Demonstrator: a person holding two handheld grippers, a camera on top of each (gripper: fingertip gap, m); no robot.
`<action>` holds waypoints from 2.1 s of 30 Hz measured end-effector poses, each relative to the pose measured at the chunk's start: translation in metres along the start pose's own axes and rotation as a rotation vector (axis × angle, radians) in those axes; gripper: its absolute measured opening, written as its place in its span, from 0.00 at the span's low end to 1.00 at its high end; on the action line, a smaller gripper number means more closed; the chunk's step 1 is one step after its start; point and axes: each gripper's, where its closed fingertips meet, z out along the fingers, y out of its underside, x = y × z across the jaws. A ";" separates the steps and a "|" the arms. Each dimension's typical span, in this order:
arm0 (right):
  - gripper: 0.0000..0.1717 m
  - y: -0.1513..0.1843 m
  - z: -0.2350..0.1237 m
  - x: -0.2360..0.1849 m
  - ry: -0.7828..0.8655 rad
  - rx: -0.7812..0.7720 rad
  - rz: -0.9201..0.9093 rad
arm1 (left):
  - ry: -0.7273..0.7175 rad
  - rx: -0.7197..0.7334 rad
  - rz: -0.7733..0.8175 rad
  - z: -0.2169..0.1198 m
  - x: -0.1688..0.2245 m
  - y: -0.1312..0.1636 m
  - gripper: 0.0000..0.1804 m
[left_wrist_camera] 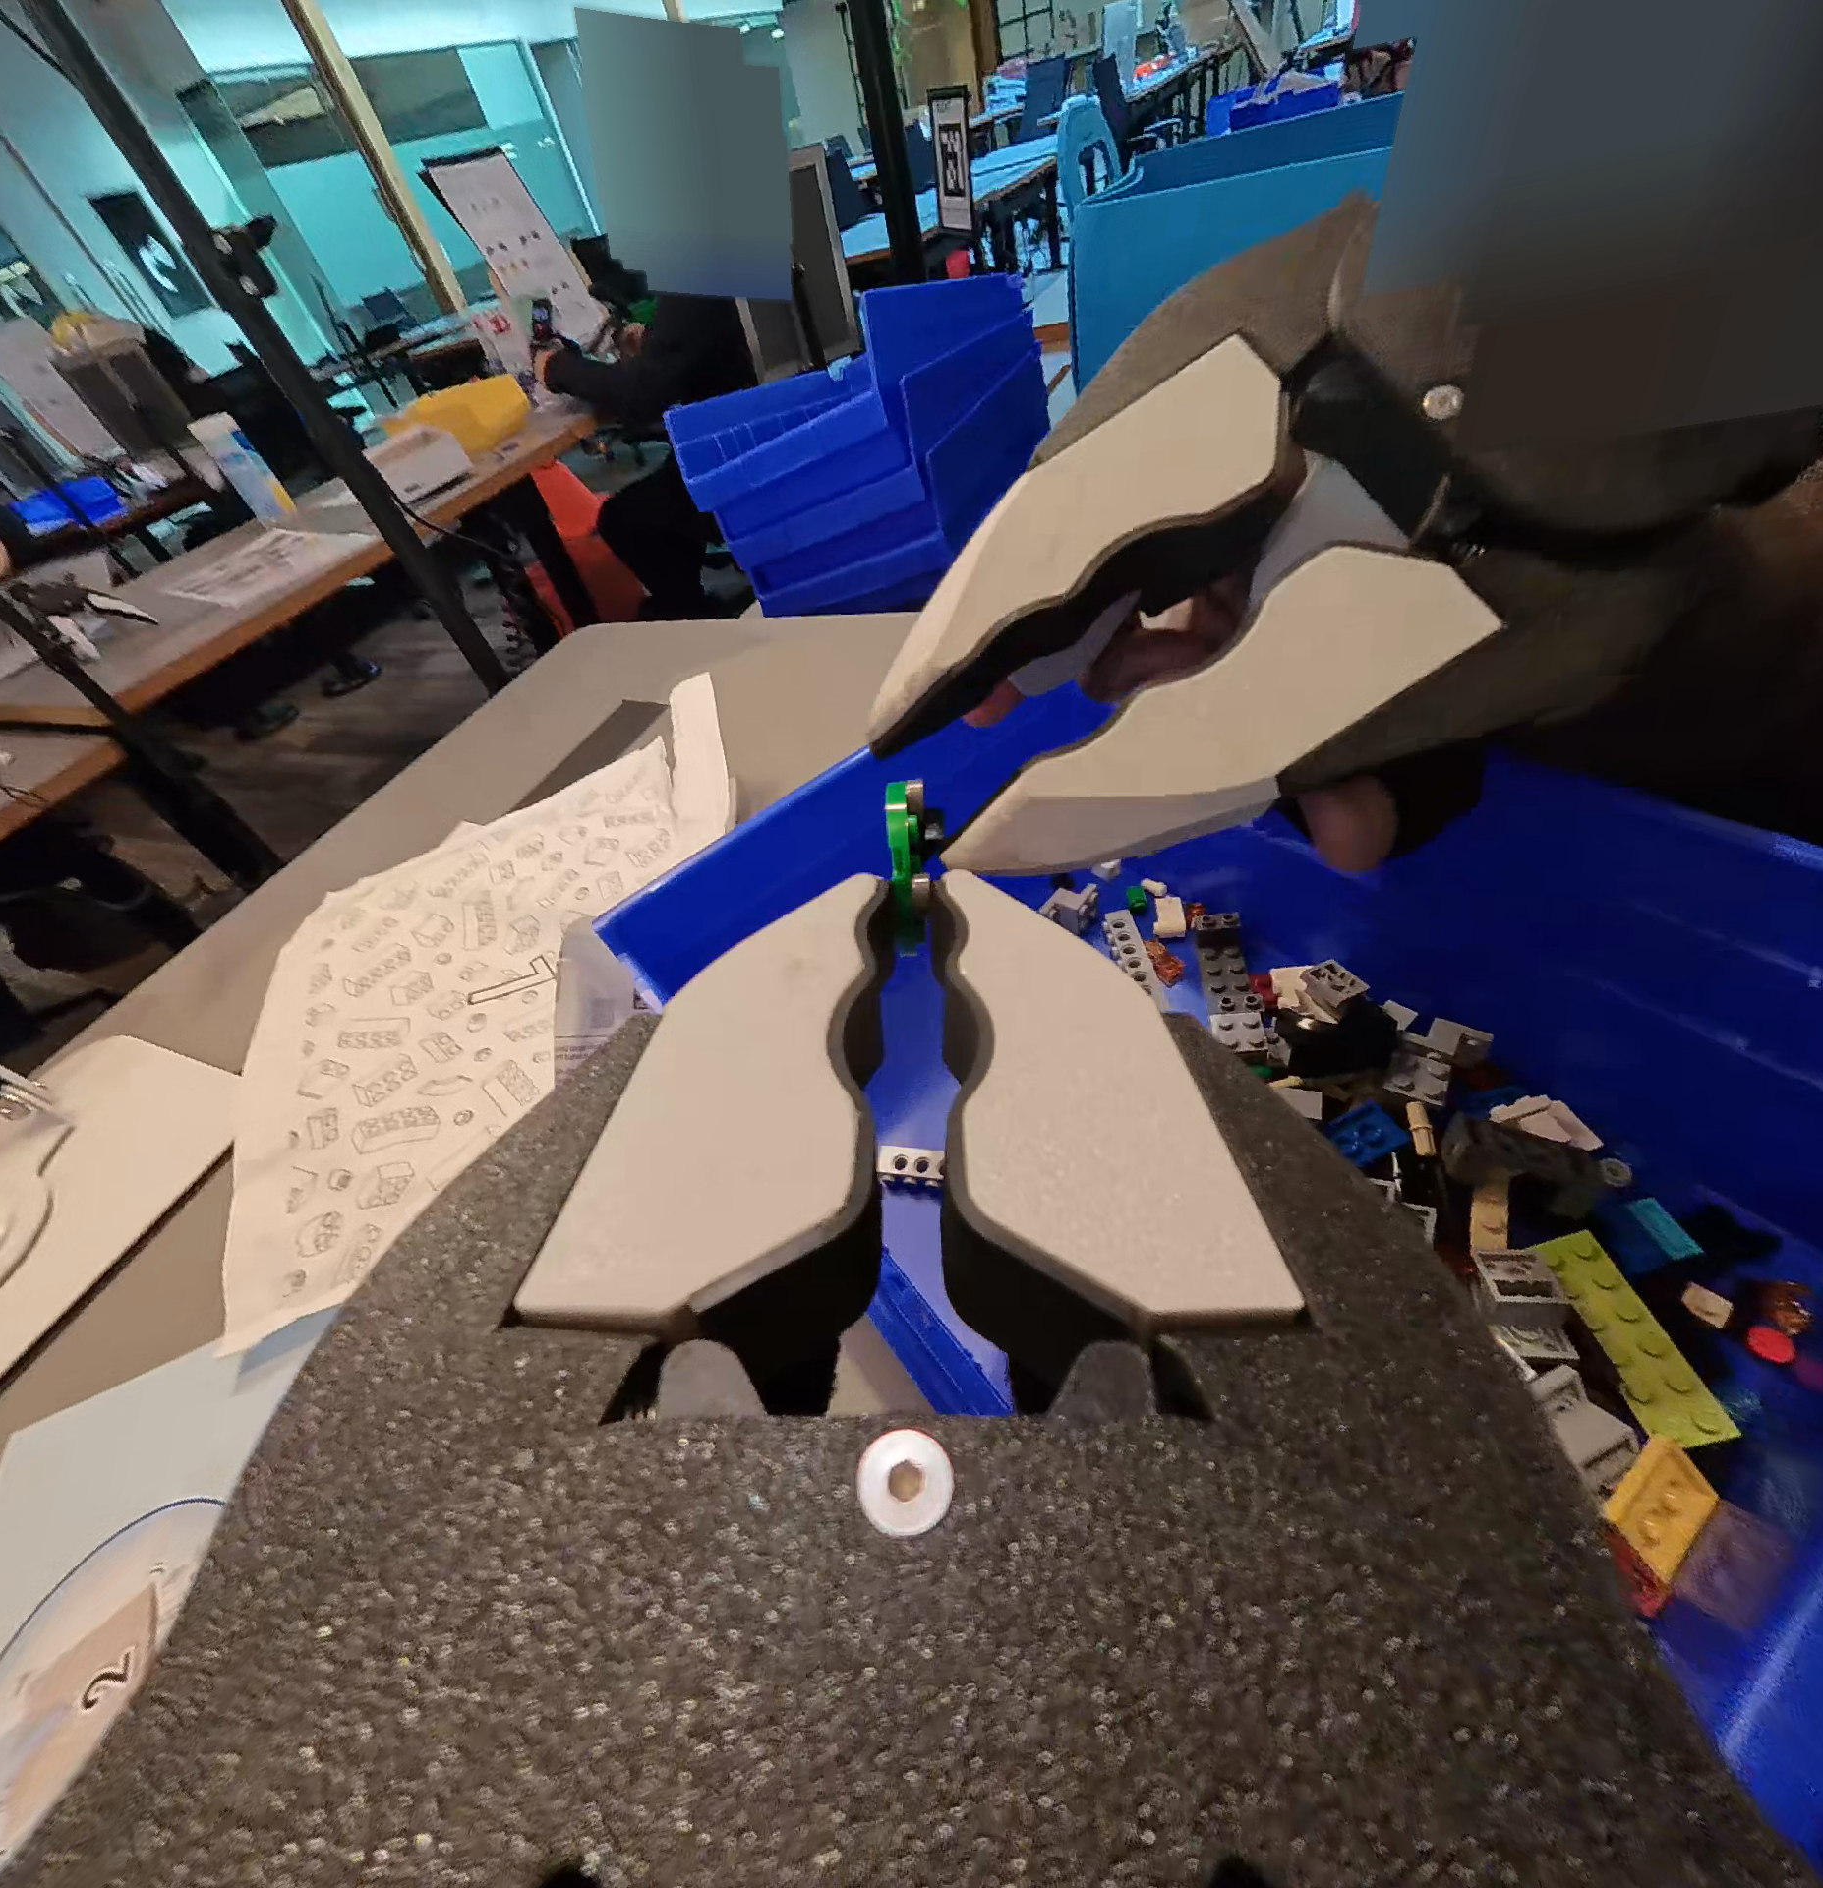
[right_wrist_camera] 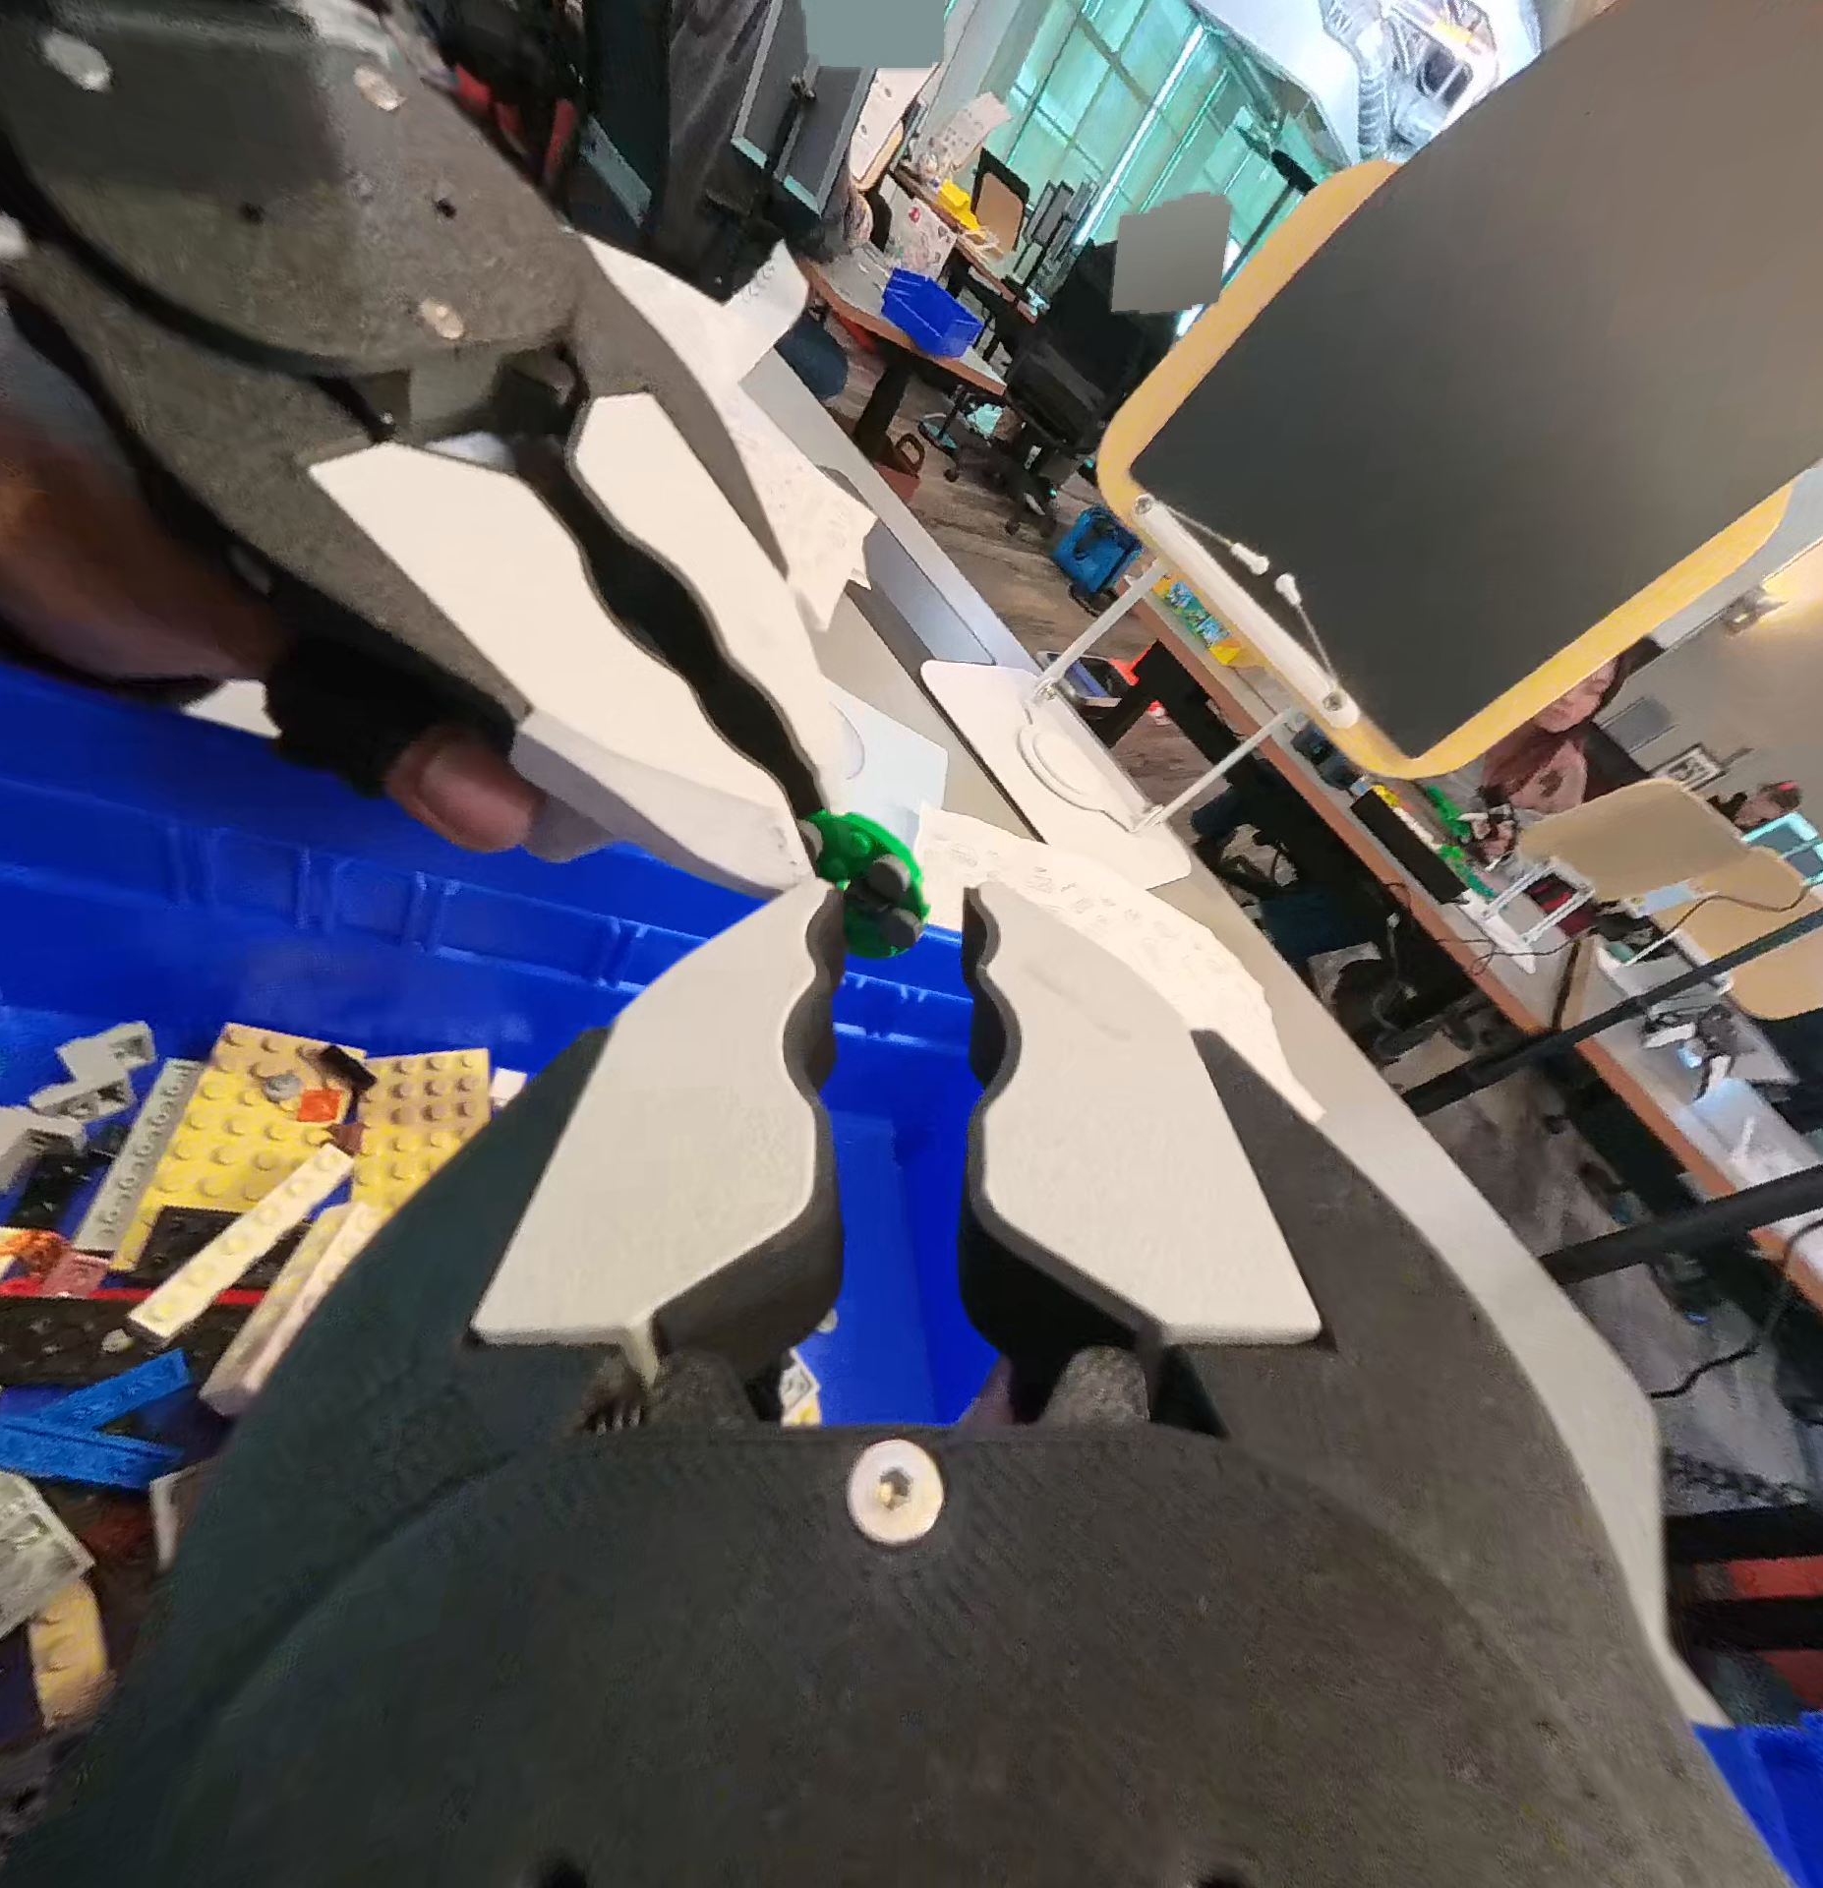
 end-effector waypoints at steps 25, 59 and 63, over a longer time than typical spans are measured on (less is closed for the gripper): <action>0.00 0.022 -0.013 0.020 0.032 -0.097 0.055 | -0.008 0.020 0.025 -0.002 -0.002 -0.002 0.03; 0.14 0.010 -0.023 -0.041 -0.799 -0.098 0.693 | 0.046 0.330 0.604 -0.008 0.029 -0.008 0.04; 0.00 0.035 -0.019 -0.047 -0.727 -0.231 0.557 | 0.022 0.347 0.615 -0.012 0.025 -0.014 0.03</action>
